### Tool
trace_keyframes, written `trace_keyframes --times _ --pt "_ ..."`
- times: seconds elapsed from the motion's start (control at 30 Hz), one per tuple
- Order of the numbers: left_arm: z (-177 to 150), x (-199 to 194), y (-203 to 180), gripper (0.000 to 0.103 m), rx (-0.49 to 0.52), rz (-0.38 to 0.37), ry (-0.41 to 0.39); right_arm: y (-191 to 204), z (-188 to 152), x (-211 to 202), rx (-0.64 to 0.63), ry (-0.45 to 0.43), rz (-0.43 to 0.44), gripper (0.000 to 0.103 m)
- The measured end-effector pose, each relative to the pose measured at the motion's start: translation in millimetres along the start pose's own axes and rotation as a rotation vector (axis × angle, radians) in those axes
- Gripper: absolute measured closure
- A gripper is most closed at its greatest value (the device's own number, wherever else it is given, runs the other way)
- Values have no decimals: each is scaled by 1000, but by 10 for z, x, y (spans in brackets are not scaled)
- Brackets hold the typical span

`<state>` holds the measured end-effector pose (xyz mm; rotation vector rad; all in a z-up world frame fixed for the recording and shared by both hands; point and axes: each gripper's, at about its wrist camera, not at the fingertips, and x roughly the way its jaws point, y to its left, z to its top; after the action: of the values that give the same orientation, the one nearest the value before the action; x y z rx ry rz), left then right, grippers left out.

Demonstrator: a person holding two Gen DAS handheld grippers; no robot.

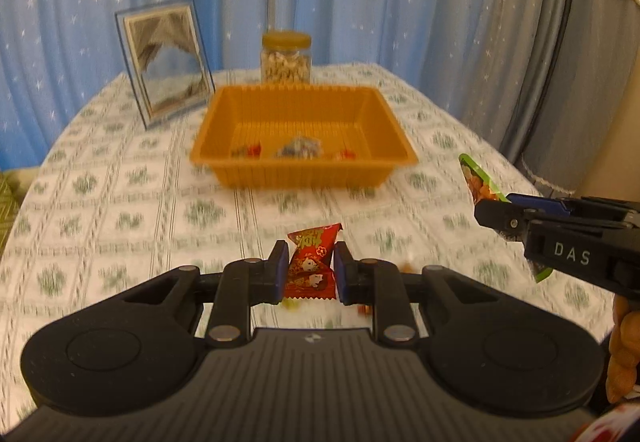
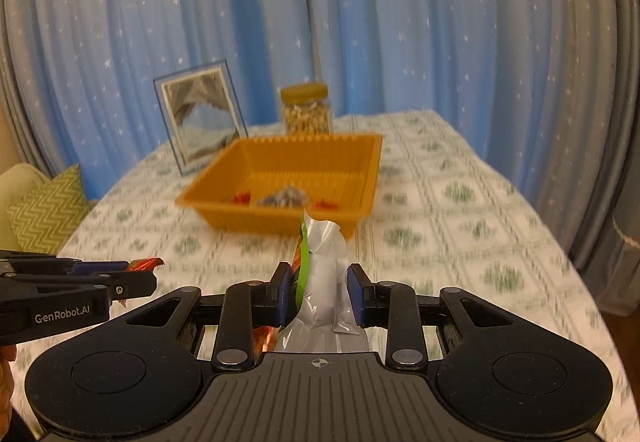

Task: Organize snacks
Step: 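Carry both items over the orange tray and open both tools to drop them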

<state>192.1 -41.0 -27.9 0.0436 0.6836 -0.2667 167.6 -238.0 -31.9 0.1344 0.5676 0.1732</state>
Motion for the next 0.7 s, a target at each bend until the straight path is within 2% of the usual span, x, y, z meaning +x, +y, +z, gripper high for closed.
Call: trace_keyframes --times 0.37,0.7 --pt "592 464 234 82 -24 0 -63 34 495 569 1 -34 8 72" --pt "784 1023 478 82 -83 -7 -70 24 754 1153 17 -25 3 72"
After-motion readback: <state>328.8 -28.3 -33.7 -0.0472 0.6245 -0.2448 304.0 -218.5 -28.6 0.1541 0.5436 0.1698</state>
